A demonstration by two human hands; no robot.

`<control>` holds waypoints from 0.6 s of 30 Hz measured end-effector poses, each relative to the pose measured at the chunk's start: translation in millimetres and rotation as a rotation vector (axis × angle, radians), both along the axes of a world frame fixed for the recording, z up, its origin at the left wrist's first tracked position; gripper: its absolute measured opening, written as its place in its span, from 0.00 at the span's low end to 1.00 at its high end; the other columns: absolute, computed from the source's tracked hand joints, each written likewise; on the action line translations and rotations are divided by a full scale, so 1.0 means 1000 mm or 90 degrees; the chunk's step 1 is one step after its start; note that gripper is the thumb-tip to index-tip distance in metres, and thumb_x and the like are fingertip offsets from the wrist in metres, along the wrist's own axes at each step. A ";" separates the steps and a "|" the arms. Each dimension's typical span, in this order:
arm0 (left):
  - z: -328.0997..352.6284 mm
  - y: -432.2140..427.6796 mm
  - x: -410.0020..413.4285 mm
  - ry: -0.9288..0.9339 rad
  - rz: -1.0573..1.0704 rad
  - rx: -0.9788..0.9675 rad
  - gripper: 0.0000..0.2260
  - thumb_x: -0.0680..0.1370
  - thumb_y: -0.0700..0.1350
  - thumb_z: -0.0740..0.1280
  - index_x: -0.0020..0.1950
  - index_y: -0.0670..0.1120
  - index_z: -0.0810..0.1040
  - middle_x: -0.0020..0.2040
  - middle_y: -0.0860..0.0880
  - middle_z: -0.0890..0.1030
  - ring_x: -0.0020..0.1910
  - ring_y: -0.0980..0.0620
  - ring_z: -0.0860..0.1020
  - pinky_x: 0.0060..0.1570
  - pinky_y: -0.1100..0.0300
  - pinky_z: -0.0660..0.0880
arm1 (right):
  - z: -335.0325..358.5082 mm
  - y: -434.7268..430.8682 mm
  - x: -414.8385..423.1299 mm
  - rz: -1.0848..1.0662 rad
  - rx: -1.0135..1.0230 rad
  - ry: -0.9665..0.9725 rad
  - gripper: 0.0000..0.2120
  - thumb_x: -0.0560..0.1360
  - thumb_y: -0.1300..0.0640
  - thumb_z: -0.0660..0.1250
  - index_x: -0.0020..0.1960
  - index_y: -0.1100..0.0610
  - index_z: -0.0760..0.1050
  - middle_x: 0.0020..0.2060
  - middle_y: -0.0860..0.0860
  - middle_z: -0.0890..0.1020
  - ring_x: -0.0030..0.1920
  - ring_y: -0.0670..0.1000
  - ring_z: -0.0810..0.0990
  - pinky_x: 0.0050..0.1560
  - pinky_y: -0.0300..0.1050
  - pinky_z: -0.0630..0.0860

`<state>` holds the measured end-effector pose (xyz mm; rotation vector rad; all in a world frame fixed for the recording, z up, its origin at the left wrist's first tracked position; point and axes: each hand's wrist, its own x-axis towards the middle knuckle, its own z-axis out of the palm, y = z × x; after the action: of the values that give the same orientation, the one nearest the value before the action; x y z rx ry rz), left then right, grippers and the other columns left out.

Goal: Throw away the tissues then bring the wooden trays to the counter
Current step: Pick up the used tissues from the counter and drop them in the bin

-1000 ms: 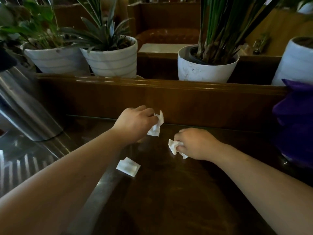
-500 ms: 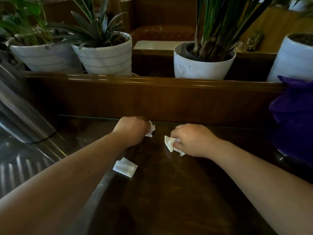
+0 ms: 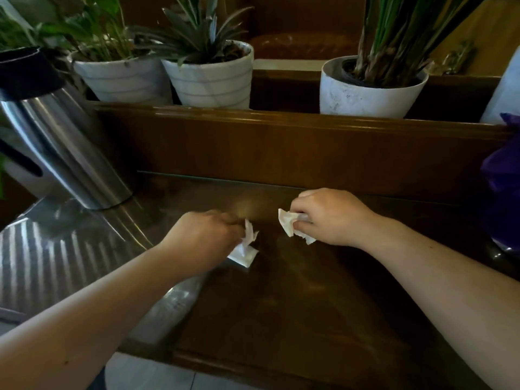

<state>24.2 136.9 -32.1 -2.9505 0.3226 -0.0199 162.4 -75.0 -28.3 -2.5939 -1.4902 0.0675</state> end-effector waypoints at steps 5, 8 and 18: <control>-0.012 0.006 -0.010 0.120 0.036 -0.054 0.20 0.76 0.63 0.58 0.67 0.60 0.68 0.69 0.54 0.70 0.63 0.49 0.73 0.51 0.50 0.77 | 0.005 0.001 -0.016 -0.007 -0.003 -0.019 0.06 0.75 0.48 0.63 0.47 0.49 0.77 0.42 0.45 0.77 0.39 0.46 0.75 0.31 0.42 0.69; -0.013 0.008 -0.009 0.126 0.018 -0.071 0.18 0.77 0.60 0.59 0.67 0.60 0.69 0.67 0.53 0.71 0.61 0.51 0.73 0.50 0.52 0.77 | 0.006 0.000 -0.027 -0.033 -0.014 -0.015 0.07 0.76 0.48 0.62 0.48 0.49 0.77 0.42 0.45 0.77 0.40 0.46 0.75 0.32 0.42 0.69; -0.003 -0.041 0.000 -0.021 -0.228 -0.112 0.11 0.79 0.52 0.59 0.57 0.51 0.77 0.49 0.51 0.78 0.42 0.53 0.76 0.34 0.56 0.78 | -0.005 -0.060 -0.082 -0.202 0.015 0.000 0.05 0.76 0.48 0.64 0.48 0.47 0.77 0.40 0.43 0.74 0.36 0.43 0.72 0.31 0.39 0.66</control>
<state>24.1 95.6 -34.8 -3.0137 0.8814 -0.1497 80.6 -135.3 -33.3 -2.7726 -1.0546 0.0144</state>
